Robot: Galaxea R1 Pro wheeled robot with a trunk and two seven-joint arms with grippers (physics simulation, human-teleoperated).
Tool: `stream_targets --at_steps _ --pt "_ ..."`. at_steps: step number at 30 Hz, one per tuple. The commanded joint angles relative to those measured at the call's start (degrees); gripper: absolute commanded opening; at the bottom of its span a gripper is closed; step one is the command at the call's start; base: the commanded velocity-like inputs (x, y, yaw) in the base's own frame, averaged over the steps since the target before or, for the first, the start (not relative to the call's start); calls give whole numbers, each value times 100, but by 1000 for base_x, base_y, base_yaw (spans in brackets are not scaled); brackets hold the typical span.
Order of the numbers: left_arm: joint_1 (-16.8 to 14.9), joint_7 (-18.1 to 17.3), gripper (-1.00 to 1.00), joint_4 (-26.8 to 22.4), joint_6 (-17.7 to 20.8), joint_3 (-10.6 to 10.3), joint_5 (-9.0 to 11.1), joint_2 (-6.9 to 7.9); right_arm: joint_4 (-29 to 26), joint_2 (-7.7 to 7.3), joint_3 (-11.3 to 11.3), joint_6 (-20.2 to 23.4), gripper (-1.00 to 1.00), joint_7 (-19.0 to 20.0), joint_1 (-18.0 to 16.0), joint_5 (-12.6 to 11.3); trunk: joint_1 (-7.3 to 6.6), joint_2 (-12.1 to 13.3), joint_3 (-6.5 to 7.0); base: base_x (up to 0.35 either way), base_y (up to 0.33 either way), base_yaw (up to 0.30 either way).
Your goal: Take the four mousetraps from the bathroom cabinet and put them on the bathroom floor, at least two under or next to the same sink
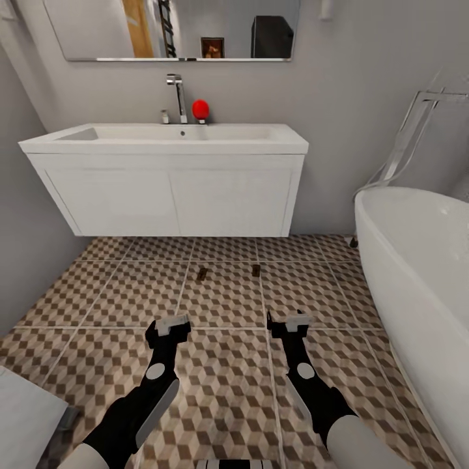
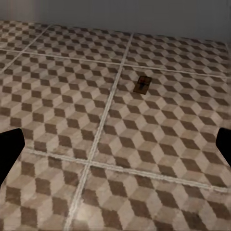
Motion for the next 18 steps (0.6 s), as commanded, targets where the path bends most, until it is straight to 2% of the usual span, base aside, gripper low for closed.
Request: stream_targets --at_steps 1,18 --pt "-6 40 100 -2 -31 -29 61 8 5 -3 28 -9 100 -52 -4 8 -3 0 18 0 0 0" --pt "-7 40 100 -2 -31 -27 61 8 5 -3 28 -9 100 -52 -4 10 -47 23 395 0 0 0"
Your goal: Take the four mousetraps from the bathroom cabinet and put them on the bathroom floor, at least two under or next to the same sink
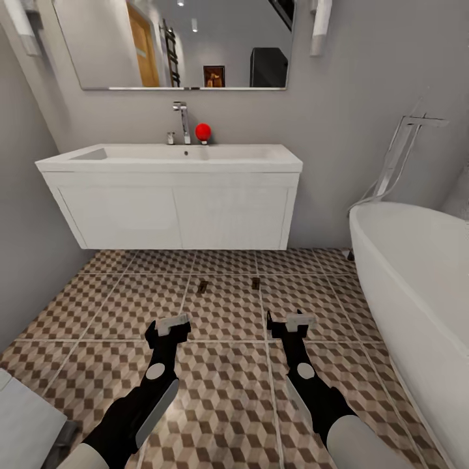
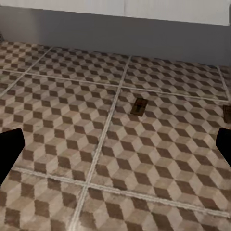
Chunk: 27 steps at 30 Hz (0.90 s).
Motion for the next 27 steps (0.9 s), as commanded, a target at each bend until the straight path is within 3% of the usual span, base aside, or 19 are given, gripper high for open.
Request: stream_targets --at_steps 1,27 --pt "-6 40 100 -2 -31 -30 60 8 5 -3 27 -9 100 -52 -4 8 -3 0 18 0 0 0" --pt "-5 40 100 1 -31 -38 60 8 5 -3 27 -7 100 -52 -4 6 -70 35 594 0 0 0"
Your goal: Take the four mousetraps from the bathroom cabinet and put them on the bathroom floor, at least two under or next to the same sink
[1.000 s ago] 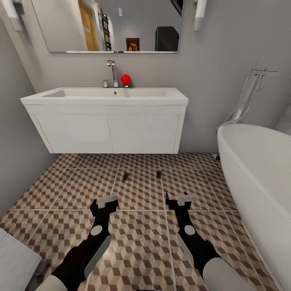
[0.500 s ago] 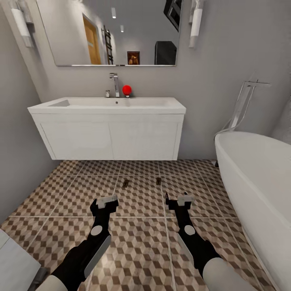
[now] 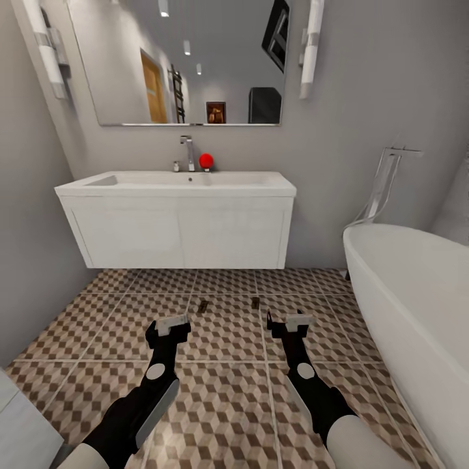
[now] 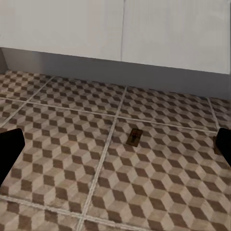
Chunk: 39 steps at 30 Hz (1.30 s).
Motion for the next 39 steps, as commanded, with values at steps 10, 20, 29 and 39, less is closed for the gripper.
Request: stream_targets --at_steps 10,20,29,39 --pt "-8 40 100 -4 -31 -30 61 1 5 -3 28 -10 100 -52 -5 11 -27 12 217 0 0 0" --pt "-6 40 100 -4 -31 -30 61 -24 5 -3 28 -10 100 -52 -5 10 -53 26 438 0 0 0" --pt "-6 40 100 0 -31 -30 59 -35 6 -3 28 -10 100 -52 -5 10 -251 387 600 0 0 0" --pt "-8 40 100 10 -31 -30 61 -36 7 -3 28 -10 100 -52 -5 8 -470 788 779 0 0 0"
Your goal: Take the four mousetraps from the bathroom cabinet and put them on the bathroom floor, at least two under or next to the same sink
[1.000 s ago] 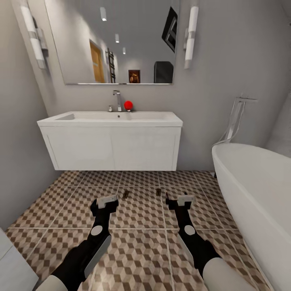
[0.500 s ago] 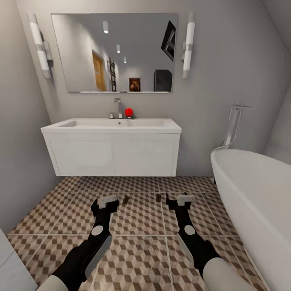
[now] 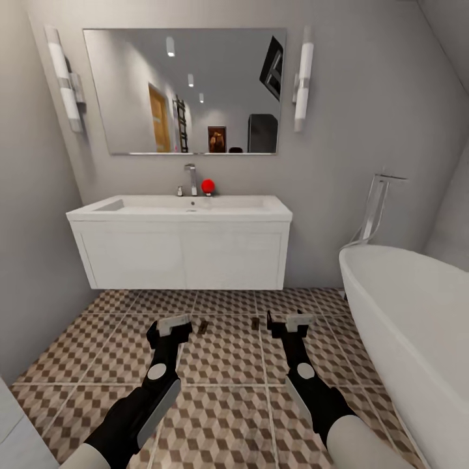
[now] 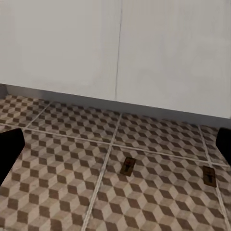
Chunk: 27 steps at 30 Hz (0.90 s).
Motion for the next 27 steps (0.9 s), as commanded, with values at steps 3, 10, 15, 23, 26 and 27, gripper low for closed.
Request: stream_targets --at_steps 3,10,15,23,26,27 --pt "-5 40 100 -2 -31 -30 60 8 4 -3 28 -9 100 -52 -5 8 -68 119 48 0 0 0" --pt "-7 40 100 -1 -31 -30 59 8 6 -3 28 -9 100 -52 -5 8 -221 400 174 0 0 0" --pt "-6 40 100 -1 -31 -30 57 8 4 -3 28 -8 100 -52 -5 9 -331 600 264 0 0 0" --pt "-6 40 100 -1 -31 -30 59 8 5 -3 28 -9 100 -52 -5 9 -507 921 408 0 0 0" --pt "-7 40 100 -1 -31 -30 60 8 4 -3 28 -9 100 -52 -5 8 -573 1042 461 0 0 0" --pt "-7 40 100 -1 -31 -30 60 8 6 -3 28 -9 100 -52 -5 8 -595 1082 479 0 0 0"
